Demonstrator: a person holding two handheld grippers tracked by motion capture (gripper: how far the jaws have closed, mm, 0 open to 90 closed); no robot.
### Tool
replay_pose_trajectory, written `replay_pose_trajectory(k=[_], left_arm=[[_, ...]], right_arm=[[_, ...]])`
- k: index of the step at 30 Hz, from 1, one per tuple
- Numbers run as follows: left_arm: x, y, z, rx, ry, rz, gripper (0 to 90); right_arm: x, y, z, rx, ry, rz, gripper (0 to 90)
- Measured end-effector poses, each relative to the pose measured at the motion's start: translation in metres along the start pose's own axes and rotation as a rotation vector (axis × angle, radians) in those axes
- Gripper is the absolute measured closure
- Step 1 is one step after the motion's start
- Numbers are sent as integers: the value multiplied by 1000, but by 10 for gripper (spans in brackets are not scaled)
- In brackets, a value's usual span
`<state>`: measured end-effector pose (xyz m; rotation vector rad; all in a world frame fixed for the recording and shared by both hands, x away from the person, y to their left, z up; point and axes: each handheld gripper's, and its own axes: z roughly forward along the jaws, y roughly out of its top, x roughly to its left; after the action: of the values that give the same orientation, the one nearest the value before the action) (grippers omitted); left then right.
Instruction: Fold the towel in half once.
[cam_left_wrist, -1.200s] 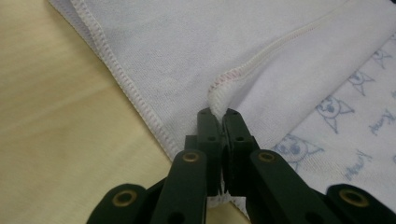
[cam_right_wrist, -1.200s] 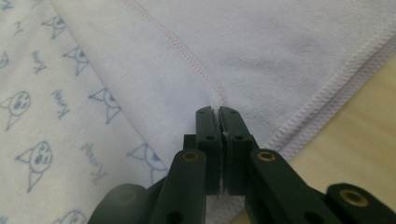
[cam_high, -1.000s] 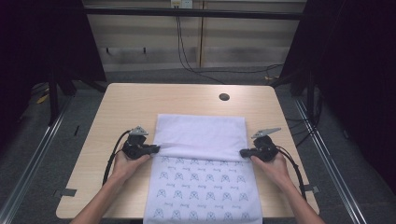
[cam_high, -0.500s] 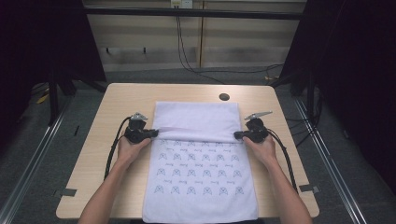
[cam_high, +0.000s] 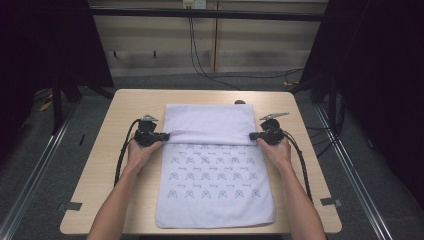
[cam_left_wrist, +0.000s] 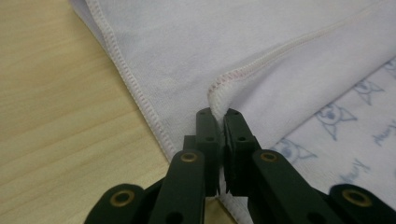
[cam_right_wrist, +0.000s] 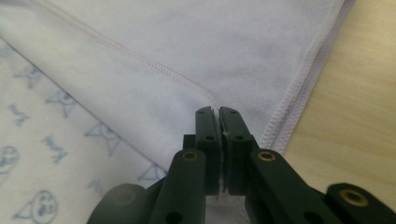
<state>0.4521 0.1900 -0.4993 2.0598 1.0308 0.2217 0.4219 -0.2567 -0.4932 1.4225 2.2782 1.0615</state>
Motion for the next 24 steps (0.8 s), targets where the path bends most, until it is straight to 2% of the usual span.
replay_pose_trajectory(k=[3,5,8,11,13,14,17,19,21,24], left_arm=[[-4,5,-20,-56,-37,6,867],[-9,10,-36,-86,-67,28,868],[-18,17,-58,-118,-88,78,868],[-29,23,-74,-140,-105,111,867],[-35,23,-83,-170,-138,103,867],[-38,23,-87,-179,-140,106,868],[-45,19,-100,-205,-183,94,868],[-51,16,-109,-196,-203,113,867],[-57,13,-117,-189,-205,131,867],[-63,11,-131,-204,-218,134,866]], right_arm=[[-1,3,-12,-36,29,6,871],[-1,5,-23,-83,57,6,871],[0,11,-46,-144,79,-1,871],[1,15,-66,-183,82,-15,871],[2,16,-78,-206,90,-21,871],[3,15,-83,-219,97,-22,871],[10,13,-99,-223,101,-52,871],[16,11,-112,-236,102,-74,872],[22,10,-126,-250,108,-85,872],[31,7,-148,-284,130,-102,872]])
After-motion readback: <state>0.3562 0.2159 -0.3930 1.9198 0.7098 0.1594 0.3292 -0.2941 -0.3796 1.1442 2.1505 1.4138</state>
